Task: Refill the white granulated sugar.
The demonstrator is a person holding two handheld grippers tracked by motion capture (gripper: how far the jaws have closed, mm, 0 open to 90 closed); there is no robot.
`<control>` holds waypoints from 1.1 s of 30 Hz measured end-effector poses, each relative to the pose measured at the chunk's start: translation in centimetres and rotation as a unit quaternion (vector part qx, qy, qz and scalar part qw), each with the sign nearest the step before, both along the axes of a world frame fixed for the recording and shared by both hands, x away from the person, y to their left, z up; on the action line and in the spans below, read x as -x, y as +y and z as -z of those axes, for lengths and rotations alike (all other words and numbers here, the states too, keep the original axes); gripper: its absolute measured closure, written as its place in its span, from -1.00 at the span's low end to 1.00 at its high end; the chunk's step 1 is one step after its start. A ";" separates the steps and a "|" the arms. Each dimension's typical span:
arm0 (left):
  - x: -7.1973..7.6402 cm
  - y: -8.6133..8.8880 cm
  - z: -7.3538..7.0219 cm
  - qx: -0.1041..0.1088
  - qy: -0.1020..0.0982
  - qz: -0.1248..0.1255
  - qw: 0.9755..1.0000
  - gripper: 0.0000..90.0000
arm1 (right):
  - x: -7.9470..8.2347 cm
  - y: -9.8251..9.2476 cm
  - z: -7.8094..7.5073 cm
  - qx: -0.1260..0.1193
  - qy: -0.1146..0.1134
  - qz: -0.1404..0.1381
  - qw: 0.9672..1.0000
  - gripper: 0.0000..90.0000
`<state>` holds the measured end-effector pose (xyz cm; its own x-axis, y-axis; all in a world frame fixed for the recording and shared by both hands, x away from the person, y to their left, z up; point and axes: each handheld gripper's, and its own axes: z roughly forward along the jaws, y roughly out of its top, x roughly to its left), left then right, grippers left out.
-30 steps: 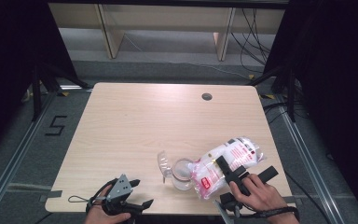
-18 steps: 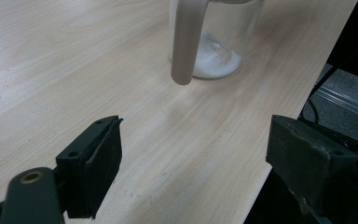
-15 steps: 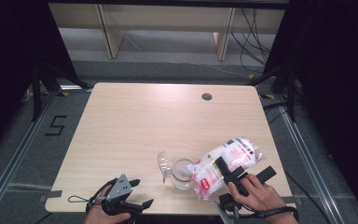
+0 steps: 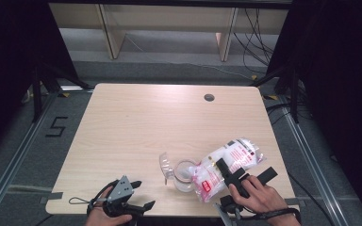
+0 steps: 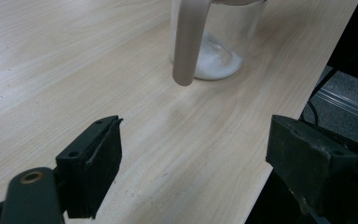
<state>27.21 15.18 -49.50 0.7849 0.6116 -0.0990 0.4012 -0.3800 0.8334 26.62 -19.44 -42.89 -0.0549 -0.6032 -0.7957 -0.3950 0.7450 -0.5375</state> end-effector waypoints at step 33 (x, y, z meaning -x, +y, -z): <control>0.1 -0.1 0.1 0.008 0.007 -0.008 1.000 -0.60 | -0.6 0.8 -0.8 0.049 -0.016 -0.021 0.998 0.44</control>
<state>27.15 15.12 -49.63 0.7733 0.6228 -0.1188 0.4183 -0.3604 0.8337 27.21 -18.61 -42.11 -0.0036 -0.6788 -0.7343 -0.4063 0.6719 -0.6192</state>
